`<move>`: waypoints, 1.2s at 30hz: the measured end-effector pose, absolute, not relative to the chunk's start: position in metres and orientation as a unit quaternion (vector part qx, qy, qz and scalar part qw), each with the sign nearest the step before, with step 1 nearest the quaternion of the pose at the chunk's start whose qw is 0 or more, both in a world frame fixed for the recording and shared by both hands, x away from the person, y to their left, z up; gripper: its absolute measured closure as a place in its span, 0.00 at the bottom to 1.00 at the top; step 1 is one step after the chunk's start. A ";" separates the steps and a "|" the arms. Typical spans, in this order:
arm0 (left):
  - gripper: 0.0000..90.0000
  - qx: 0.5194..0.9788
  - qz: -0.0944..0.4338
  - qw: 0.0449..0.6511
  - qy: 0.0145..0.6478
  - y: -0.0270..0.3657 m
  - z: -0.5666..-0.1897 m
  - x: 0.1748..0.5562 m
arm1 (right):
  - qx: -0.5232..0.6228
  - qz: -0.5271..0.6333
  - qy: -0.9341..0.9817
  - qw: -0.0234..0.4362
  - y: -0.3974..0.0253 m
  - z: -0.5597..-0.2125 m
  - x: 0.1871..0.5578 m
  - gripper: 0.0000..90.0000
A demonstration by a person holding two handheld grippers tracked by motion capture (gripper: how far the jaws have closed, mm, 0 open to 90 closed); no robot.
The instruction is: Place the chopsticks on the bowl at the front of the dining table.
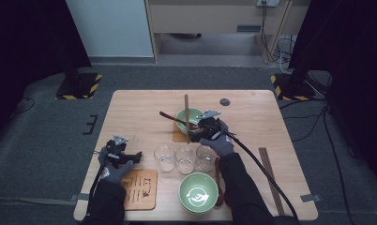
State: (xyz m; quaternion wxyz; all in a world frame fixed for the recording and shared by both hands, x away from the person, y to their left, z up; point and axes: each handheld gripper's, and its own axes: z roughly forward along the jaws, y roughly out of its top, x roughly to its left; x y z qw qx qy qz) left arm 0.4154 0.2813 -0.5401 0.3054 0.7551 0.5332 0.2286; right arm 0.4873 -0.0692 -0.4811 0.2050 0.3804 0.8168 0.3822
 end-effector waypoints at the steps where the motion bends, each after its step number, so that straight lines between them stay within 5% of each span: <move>1: 0.00 0.755 0.229 0.305 0.533 0.281 -0.540 0.415 | 0.380 0.382 0.817 0.205 -0.069 -0.481 0.487 0.14; 36: 0.00 0.755 0.229 0.305 0.533 0.281 -0.540 0.415 | 0.423 0.495 0.715 0.255 -0.109 -0.413 0.485 0.18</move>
